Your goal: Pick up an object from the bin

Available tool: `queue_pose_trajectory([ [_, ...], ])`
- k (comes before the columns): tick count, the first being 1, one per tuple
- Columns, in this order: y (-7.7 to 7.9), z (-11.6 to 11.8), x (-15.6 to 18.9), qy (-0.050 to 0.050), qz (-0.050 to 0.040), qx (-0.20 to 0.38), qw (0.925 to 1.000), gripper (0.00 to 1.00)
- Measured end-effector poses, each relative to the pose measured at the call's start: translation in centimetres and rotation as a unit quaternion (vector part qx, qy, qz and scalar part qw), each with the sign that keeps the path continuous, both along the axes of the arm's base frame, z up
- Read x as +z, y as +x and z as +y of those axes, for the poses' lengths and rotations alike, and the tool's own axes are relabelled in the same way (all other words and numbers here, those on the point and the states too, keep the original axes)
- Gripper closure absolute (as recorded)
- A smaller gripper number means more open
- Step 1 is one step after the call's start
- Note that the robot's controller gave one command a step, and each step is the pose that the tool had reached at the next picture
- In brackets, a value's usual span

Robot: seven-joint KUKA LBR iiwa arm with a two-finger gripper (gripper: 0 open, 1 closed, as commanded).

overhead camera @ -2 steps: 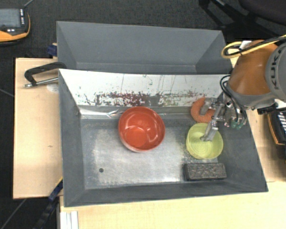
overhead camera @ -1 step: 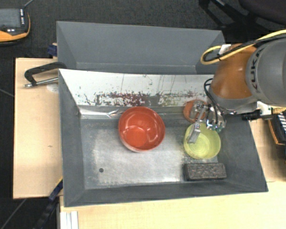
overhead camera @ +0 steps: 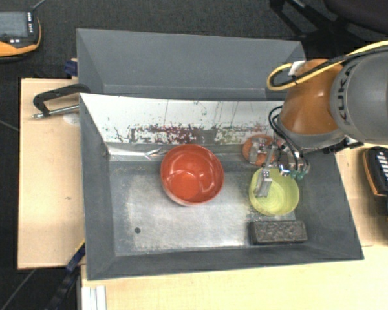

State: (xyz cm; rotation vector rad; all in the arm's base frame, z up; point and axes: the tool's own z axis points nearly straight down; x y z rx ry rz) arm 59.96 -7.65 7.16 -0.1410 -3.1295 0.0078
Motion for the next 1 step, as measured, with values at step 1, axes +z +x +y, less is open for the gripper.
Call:
queue_pose_trajectory([
  [1, -1.37, -2.12, 0.98, 0.000, -0.0014, -0.053, 0.9986, 0.00],
])
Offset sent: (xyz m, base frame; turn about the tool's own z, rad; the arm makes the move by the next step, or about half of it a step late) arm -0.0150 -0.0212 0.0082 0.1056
